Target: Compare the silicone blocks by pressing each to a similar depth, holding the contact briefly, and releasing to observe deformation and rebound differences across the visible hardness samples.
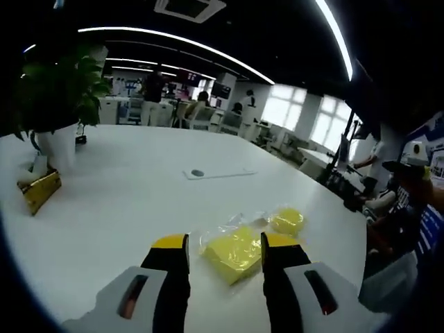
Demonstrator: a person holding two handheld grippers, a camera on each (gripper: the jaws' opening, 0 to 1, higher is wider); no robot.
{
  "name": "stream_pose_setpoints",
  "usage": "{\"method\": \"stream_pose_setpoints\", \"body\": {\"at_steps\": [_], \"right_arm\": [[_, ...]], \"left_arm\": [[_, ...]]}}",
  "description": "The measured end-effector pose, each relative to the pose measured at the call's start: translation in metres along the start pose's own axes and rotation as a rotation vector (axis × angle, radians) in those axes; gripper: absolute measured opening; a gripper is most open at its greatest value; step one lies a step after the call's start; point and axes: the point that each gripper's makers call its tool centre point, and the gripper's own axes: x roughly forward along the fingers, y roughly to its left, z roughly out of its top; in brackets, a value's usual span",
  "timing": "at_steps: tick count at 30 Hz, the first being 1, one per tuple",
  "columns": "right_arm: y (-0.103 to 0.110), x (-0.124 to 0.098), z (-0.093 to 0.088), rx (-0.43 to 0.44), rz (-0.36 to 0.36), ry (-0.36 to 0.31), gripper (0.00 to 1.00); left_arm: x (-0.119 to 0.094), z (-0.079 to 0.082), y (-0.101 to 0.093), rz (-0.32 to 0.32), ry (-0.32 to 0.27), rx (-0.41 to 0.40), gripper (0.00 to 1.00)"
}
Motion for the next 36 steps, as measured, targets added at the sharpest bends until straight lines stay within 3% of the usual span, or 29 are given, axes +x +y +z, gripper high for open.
{"method": "stream_pose_setpoints", "body": {"at_steps": [14, 26, 36], "right_arm": [[0.010, -0.005, 0.001, -0.001, 0.032, -0.031, 0.76], [0.010, -0.012, -0.015, 0.016, 0.021, -0.028, 0.74], [-0.001, -0.029, -0.032, 0.044, -0.004, -0.020, 0.77]], "left_arm": [[-0.057, 0.013, -0.060, -0.017, -0.086, 0.034, 0.49], [-0.097, 0.027, -0.104, -0.018, -0.166, 0.068, 0.57], [-0.121, 0.017, -0.139, -0.033, -0.182, 0.083, 0.64]]}}
